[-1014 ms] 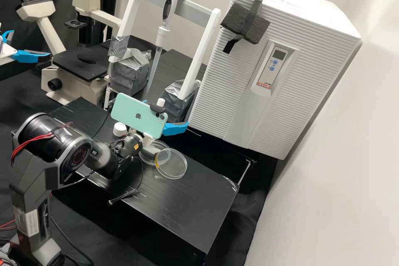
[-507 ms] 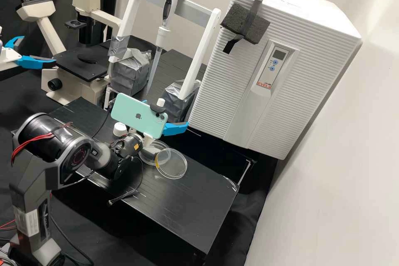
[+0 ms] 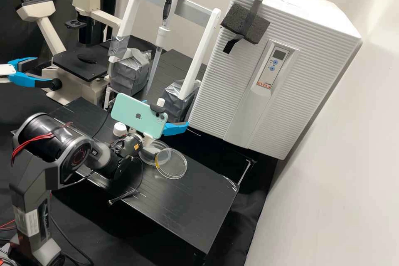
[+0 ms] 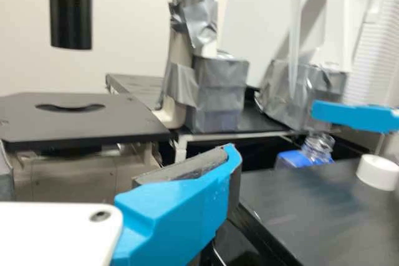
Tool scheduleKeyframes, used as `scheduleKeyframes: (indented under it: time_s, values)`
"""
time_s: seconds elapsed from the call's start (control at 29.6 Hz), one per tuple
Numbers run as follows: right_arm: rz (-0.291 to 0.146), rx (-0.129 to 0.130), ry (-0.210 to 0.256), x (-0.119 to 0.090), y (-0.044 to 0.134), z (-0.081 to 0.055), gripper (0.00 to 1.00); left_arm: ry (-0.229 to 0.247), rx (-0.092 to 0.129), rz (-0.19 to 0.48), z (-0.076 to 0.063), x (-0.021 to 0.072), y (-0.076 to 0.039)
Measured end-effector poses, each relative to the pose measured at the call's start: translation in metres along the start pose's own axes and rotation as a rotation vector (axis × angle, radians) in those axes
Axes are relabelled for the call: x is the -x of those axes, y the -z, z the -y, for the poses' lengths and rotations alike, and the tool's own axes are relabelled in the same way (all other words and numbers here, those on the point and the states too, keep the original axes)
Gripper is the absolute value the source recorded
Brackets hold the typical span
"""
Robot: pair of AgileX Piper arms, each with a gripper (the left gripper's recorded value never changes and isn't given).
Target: Close the bottle
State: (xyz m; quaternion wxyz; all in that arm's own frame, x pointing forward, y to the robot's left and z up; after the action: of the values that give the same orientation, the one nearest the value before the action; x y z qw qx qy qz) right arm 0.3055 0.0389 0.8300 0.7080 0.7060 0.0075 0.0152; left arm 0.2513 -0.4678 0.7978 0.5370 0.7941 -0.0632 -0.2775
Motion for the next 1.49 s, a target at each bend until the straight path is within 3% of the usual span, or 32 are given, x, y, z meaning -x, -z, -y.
scheduleKeyframes:
  time_s: [0.2,0.68,0.88,1.08,1.32,1.42,1.49]
  values:
    - [0.000,0.000,0.000,0.000,0.000,0.000,1.00,0.061,-0.024,0.012,0.006,0.0113,0.004]
    - [0.000,0.000,0.000,0.000,0.000,0.000,1.00,0.084,-0.061,-0.054,0.001,0.0312,0.026]
    - [0.000,0.000,0.000,0.000,0.000,0.000,1.00,0.081,-0.061,-0.063,0.000,0.0327,0.027]
    - [0.000,0.000,0.000,0.000,0.000,0.000,1.00,0.108,-0.073,-0.038,0.003,0.0310,0.027]
    - [0.000,0.000,0.000,0.000,0.000,0.000,1.00,0.111,-0.150,-0.011,-0.001,0.0265,0.027]
    - [0.000,0.000,0.000,0.000,0.000,0.000,1.00,0.121,-0.168,0.004,0.000,0.0242,0.027]
    - [0.000,0.000,0.000,0.000,0.000,0.000,1.00,0.126,-0.169,0.009,0.001,0.0238,0.026]
